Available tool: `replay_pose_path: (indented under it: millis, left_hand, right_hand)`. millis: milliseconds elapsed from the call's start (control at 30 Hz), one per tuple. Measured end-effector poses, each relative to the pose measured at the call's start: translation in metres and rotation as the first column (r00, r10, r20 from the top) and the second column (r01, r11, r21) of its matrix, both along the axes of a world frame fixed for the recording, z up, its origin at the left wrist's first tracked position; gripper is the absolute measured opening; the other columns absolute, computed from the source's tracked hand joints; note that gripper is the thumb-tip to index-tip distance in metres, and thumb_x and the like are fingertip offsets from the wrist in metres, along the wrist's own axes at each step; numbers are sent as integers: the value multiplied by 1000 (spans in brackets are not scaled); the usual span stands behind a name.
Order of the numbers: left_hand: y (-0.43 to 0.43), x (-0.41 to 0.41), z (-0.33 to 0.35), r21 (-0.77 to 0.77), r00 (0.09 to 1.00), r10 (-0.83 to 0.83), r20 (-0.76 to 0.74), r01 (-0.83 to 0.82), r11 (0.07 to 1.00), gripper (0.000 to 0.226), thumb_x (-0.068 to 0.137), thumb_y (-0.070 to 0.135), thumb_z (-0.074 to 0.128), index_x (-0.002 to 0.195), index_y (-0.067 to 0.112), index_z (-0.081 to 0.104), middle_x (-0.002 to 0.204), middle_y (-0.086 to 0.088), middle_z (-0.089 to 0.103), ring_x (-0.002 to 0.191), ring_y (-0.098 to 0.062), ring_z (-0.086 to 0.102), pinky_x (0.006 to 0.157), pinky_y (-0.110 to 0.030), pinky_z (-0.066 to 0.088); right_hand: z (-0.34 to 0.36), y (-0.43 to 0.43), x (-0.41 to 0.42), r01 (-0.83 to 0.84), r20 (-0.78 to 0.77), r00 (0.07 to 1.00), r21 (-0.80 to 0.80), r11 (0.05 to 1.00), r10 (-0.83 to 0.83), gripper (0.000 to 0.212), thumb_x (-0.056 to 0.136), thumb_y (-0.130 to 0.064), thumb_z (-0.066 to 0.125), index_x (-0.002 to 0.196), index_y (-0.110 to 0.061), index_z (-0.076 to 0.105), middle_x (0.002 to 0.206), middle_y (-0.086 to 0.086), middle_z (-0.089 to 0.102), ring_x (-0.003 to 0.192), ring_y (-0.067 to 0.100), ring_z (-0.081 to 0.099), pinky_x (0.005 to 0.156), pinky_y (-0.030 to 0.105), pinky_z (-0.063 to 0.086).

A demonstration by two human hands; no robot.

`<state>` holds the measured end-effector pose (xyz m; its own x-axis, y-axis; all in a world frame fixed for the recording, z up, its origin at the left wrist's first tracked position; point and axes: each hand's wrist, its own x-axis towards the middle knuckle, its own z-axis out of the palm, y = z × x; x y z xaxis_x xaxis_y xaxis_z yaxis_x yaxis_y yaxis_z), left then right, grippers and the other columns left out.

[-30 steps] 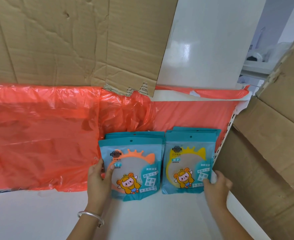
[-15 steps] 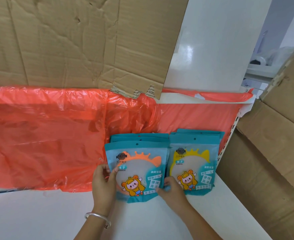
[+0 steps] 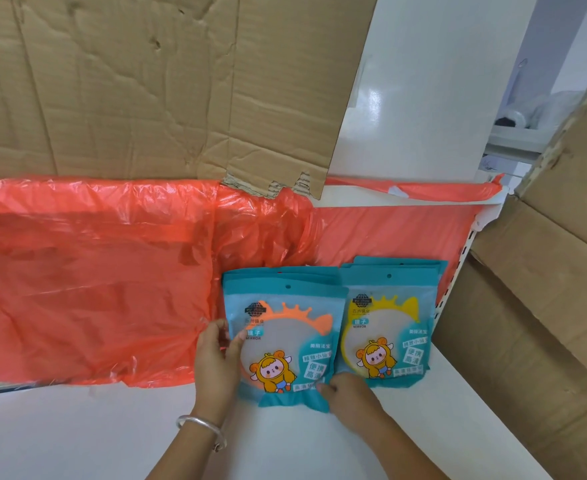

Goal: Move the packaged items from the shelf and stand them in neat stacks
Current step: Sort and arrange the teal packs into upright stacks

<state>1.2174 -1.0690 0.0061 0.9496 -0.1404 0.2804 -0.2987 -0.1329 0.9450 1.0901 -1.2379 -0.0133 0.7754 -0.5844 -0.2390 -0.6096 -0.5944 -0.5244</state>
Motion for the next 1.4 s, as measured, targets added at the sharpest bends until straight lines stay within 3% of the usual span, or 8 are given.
replay_pose_path:
  millis: [100, 167, 233, 500, 900, 1100, 1233, 1400]
  left_hand:
    - [5, 1, -5, 91, 1000, 3, 3, -4, 996, 22, 86, 24, 65, 106, 19, 56, 102, -2, 56, 95, -21, 53, 81, -38, 51]
    - [9, -1, -7, 123, 1000, -15, 20, 12, 992, 29, 88, 26, 62, 115, 19, 56, 110, -3, 55, 103, -21, 53, 87, -39, 50]
    - [12, -4, -11, 198, 997, -22, 79, 6, 980, 36, 92, 29, 54, 127, 19, 54, 118, -2, 52, 111, -21, 49, 94, -36, 44]
    - [1, -20, -22, 348, 999, -35, 27, 23, 937, 55, 99, 36, 33, 149, 15, 24, 138, -4, 43, 127, -26, 34, 106, -38, 27]
    - [11, -5, -23, 330, 998, -55, 32, 42, 943, 88, 81, 77, 6, 139, 19, 38, 133, -2, 52, 126, -27, 42, 107, -47, 33]
    - [26, -14, -6, 259, 996, -89, -16, 90, 962, 74, 88, 59, 28, 150, 18, 22, 150, -2, 36, 141, -23, 27, 116, -46, 25]
    - [46, -15, -3, 283, 992, -119, -50, 128, 951, 67, 88, 58, 31, 148, 33, 15, 143, -8, 45, 133, -29, 38, 111, -50, 31]
    - [76, -20, -4, 278, 987, -139, -85, 158, 947, 53, 98, 25, 43, 148, 22, 25, 142, -6, 45, 130, -24, 40, 110, -44, 33]
  right_hand:
    - [2, 3, -1, 23, -18, 1000, -47, 999, -23, 33, 95, -45, 45, 69, -26, 40, 72, -8, 46, 69, 11, 49, 59, 24, 38]
    - [3, 4, -1, 33, 50, 998, -27, 999, -32, 18, 93, -44, 49, 99, -27, 53, 99, -8, 61, 97, 14, 60, 76, 29, 47]
    - [4, 4, 1, 61, 162, 984, 38, 997, -67, 32, 92, -40, 54, 120, -26, 49, 119, -8, 62, 113, 17, 59, 84, 32, 50]
    - [15, 3, 17, 87, 364, 922, 142, 986, -134, 25, 98, -29, 46, 120, -18, 50, 107, -1, 67, 81, 5, 61, 59, 14, 51]
    - [13, 7, 17, 97, 444, 873, 244, 965, -200, 38, 96, -18, 52, 133, -16, 45, 81, -6, 64, 74, 0, 62, 52, 12, 46]
    - [9, 16, 11, 150, 490, 827, 279, 948, -275, 51, 93, -9, 54, 141, -13, 38, 85, 3, 65, 83, 15, 64, 73, 34, 58]
    - [12, 32, 6, 225, 567, 721, 351, 909, -398, 51, 90, 2, 54, 139, -8, 40, 79, 0, 56, 76, 13, 56, 62, 19, 45]
    - [13, 62, 5, 268, 631, 566, 468, 842, -531, 32, 92, 3, 51, 121, -9, 50, 96, 3, 57, 86, 19, 57, 59, 20, 45]
